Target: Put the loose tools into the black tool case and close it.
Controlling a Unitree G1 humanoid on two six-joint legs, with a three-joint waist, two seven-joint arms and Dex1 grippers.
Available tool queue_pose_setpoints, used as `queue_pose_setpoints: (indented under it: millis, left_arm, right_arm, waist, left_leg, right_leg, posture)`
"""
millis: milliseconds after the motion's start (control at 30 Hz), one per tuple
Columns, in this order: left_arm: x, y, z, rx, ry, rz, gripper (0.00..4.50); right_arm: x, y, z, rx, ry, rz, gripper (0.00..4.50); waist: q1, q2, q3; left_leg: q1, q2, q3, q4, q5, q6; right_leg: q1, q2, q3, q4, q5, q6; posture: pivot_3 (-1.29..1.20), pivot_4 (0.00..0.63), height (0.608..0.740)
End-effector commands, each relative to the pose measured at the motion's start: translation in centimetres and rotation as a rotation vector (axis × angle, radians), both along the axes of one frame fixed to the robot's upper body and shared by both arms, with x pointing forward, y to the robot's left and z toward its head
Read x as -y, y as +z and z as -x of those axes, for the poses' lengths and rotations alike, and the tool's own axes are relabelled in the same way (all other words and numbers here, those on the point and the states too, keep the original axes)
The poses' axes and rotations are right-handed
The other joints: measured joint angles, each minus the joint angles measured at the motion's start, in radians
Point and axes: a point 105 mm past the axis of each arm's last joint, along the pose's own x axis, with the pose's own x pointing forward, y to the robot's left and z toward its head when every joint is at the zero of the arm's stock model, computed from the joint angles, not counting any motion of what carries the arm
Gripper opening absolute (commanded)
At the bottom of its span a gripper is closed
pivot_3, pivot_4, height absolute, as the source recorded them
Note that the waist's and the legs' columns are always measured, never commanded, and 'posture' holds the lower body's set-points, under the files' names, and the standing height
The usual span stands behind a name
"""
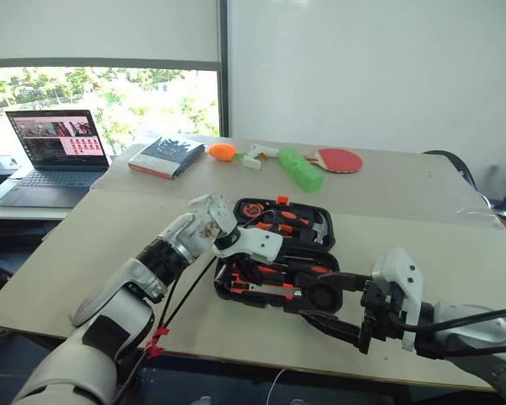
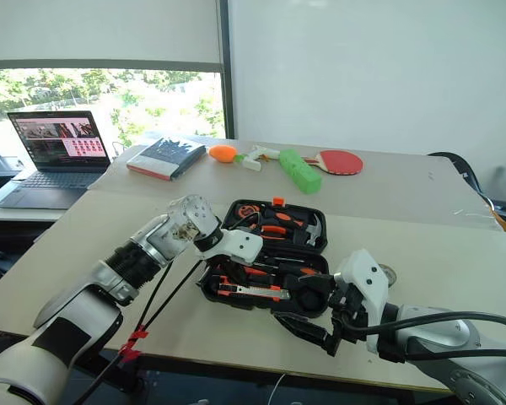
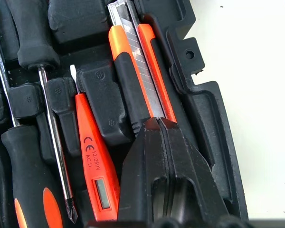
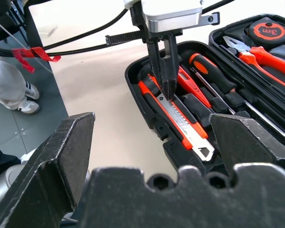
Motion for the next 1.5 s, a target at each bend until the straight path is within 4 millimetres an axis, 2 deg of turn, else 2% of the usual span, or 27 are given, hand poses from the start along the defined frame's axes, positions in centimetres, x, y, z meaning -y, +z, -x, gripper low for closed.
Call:
queue_pose_setpoints:
  millis: [33,200,300,467,533,600,633,667,733,767,867,900,1033,1133,1300,1500]
  left_arm:
    - [-0.9,-2.7,-0.3,-0.002,0.05,-0.072,0.03]
    - [-0.9,-3.9,-0.8,0.004,0.08,-0.075,0.03]
    - [-0.3,-3.1,-0.6,-0.018,0.078,-0.017,0.03]
    - [1.6,1.6,0.1,-0.094,0.08,0.288,0.03]
    - [0.7,4.5,0.1,-0.108,0.104,0.406,0.03]
    - [-0.5,6.4,-0.2,-0.127,0.145,0.47,0.03]
    - [-1.2,7.2,-0.4,-0.14,0.176,0.492,0.53]
    - [-1.6,7.7,-0.4,-0.15,0.197,0.506,0.69]
    - [-3.4,8.8,-0.7,-0.147,0.233,0.543,1.42]
    - [-3.9,9.2,-0.7,-0.146,0.241,0.555,1.86]
    - [-6.7,10.9,-0.3,-0.165,0.279,0.637,2.71]
    - [-7.4,11.5,0.0,-0.171,0.284,0.666,3.16]
    - [-9.1,13.4,1.3,-0.215,0.298,0.758,4.33]
    - [-9.7,14.0,1.9,-0.217,0.3,0.779,4.33]
    - [-9.5,14.3,2.8,-0.168,0.289,0.786,4.33]
    - [-8.8,14.2,2.6,-0.11,0.293,0.789,4.33]
  right_arm:
    - [-0.1,1.1,0.2,0.055,0.011,-0.007,4.5]
    - [-0.1,1.2,0.2,0.055,0.015,-0.005,4.5]
    - [-0.1,1.1,0.2,0.054,0.013,-0.003,4.5]
    - [0.9,1.0,-0.8,0.071,-0.061,-0.002,4.5]
    - [2.9,0.7,-1.8,0.087,-0.177,0.017,4.5]
    - [5.1,0.2,-2.3,0.087,-0.273,0.041,4.5]
    - [6.4,-0.1,-2.3,0.083,-0.319,0.058,4.5]
    - [7.3,-0.3,-2.2,0.081,-0.347,0.07,4.5]
    - [10.4,-0.6,-1.8,0.06,-0.447,0.08,4.5]
    - [11.4,-0.6,-1.5,0.055,-0.476,0.081,4.5]
    - [17.0,-0.9,0.6,0.024,-0.638,0.145,4.5]
    - [18.4,-0.9,1.4,0.016,-0.676,0.167,4.5]
    - [21.0,-0.1,2.9,0.003,-0.717,0.213,4.5]
    - [21.2,0.3,2.7,0.002,-0.696,0.231,4.5]
    - [18.9,0.8,-1.9,0.026,-0.564,0.266,4.5]
    - [16.3,-0.8,-6.3,-0.03,-0.445,0.344,4.5]
  waist:
    - [0.0,0.0,0.0]
    - [0.001,0.002,-0.004]
    - [0.001,0.004,-0.007]
    - [0.0,0.004,-0.007]
    - [0.0,0.004,-0.006]
    - [-0.001,0.003,-0.006]
    - [-0.002,0.004,-0.006]
    - [-0.003,0.004,-0.006]
    - [-0.003,0.005,-0.006]
    - [-0.002,0.005,-0.006]
    - [-0.001,0.005,-0.006]
    - [0.0,0.006,-0.005]
    - [-0.005,0.006,-0.005]
    - [-0.01,0.006,-0.005]
    - [-0.036,0.006,-0.005]
    - [-0.025,0.008,-0.003]
  left_leg:
    - [0.001,0.0,0.0,0.0,0.0,0.0]
    - [0.001,0.0,0.0,0.0,0.0,0.0]
    - [0.002,-0.001,0.0,0.0,0.0,0.0]
    - [0.002,0.0,0.0,0.0,0.0,0.0]
    - [-0.006,0.0,-0.001,0.0,0.0,0.0]
    - [-0.01,0.0,-0.002,0.0,0.0,0.0]
    - [-0.009,0.0,-0.002,0.0,0.0,0.001]
    - [-0.009,-0.001,-0.002,-0.001,0.0,0.001]
    - [-0.008,-0.001,-0.002,-0.002,0.0,0.001]
    - [-0.007,-0.002,-0.002,-0.003,0.0,0.001]
    - [-0.006,-0.002,-0.002,-0.004,0.0,0.001]
    - [-0.006,-0.002,-0.002,-0.003,0.0,0.001]
    - [-0.006,-0.002,-0.002,-0.004,0.0,0.001]
    - [-0.003,-0.002,-0.002,-0.003,0.0,0.001]
    - [0.002,-0.001,-0.001,-0.004,0.001,-0.001]
    - [0.001,-0.002,-0.001,-0.008,0.003,-0.002]
  right_leg:
    - [0.001,0.0,0.0,0.0,0.0,0.0]
    - [0.001,0.0,0.0,0.0,0.0,0.0]
    - [0.003,0.0,0.0,0.0,0.0,0.0]
    - [0.003,0.0,0.001,0.0,0.0,0.0]
    - [-0.005,0.0,0.0,0.0,0.0,0.0]
    - [-0.008,0.0,0.0,0.0,0.0,0.001]
    - [-0.008,0.001,0.0,0.0,-0.001,0.001]
    - [-0.008,0.0,0.0,0.0,-0.001,0.001]
    - [-0.008,0.0,0.0,0.0,-0.002,0.001]
    - [-0.007,0.0,0.0,-0.001,-0.003,0.001]
    - [-0.006,0.0,0.0,-0.001,-0.003,0.002]
    - [-0.005,0.0,0.0,-0.001,-0.003,0.002]
    - [-0.005,0.0,0.0,-0.001,-0.003,0.002]
    - [-0.003,0.0,0.001,-0.001,-0.003,0.002]
    - [0.0,0.001,0.004,0.0,-0.003,0.001]
    - [-0.003,0.002,0.003,0.0,-0.004,-0.002]
  posture:
    - [0.0,0.15,0.736]
    - [0.0,0.15,0.736]
    - [0.0,0.15,0.736]
    - [0.0,0.15,0.736]
    - [0.0,0.15,0.736]
    - [0.0,0.15,0.736]
    - [0.0,0.15,0.736]
    - [0.0,0.15,0.736]
    - [0.0,0.15,0.736]
    - [0.0,0.15,0.736]
    - [0.0,0.15,0.736]
    - [0.0,0.15,0.736]
    - [0.0,0.15,0.736]
    - [0.0,0.15,0.736]
    - [0.0,0.15,0.736]
    - [0.0,0.15,0.736]
